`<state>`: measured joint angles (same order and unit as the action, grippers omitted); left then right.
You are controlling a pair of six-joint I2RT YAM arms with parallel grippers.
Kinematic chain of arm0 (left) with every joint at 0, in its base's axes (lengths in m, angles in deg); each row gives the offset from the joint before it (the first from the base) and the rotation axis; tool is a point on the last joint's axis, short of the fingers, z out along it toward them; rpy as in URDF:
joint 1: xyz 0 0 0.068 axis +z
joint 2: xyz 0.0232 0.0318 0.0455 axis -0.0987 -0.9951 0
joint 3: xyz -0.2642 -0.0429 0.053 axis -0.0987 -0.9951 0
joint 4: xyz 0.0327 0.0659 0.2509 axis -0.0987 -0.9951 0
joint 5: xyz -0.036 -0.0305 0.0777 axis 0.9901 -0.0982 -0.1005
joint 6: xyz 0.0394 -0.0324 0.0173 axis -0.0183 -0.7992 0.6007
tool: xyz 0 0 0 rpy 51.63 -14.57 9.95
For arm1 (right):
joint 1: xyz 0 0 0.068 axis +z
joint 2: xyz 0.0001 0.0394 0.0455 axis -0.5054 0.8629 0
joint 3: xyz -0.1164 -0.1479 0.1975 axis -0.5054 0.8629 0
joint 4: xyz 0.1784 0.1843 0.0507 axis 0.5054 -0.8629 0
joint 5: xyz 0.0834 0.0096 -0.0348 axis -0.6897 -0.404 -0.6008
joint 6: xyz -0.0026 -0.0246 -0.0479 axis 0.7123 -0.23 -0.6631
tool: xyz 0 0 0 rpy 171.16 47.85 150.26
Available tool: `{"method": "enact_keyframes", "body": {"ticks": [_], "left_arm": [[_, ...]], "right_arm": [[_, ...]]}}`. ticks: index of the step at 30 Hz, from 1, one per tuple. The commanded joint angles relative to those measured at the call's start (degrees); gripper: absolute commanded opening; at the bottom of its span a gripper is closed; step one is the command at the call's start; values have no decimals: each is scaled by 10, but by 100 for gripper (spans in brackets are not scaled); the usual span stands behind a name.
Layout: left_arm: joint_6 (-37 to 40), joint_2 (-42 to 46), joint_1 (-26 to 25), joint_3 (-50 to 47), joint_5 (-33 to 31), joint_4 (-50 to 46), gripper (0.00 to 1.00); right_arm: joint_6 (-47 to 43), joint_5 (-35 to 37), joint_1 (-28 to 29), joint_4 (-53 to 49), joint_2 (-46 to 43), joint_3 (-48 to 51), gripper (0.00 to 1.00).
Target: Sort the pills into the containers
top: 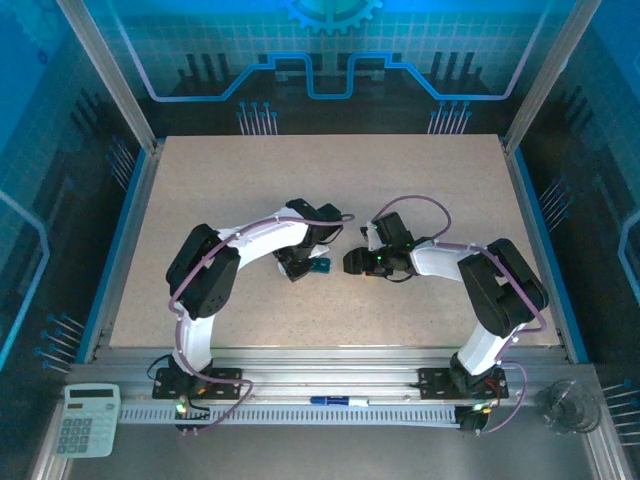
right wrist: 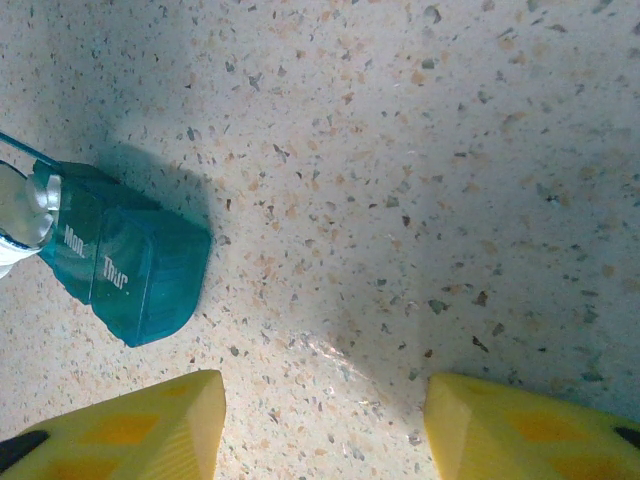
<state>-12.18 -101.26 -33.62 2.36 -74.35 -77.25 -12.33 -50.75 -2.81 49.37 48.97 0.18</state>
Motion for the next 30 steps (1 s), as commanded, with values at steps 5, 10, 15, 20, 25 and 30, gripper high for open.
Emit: {"method": "enact_keyframes", "body": {"ticks": [5,10,15,20,25,30], "left_arm": [[-25,38,5,-30,21,21,0],[-32,51,6,-49,22,37,0],[-38,63,9,-65,30,51,0],[-44,82,15,-86,44,74,0],[-51,95,18,-107,57,95,0],[-60,114,24,-137,75,133,0]], "right_arm": [[6,-3,0,9,26,15,58],[6,-3,0,8,26,14,58],[6,-3,0,8,26,14,58],[7,-3,0,9,28,14,58],[8,-5,0,10,29,13,58],[8,-5,0,8,28,10,58]]}}
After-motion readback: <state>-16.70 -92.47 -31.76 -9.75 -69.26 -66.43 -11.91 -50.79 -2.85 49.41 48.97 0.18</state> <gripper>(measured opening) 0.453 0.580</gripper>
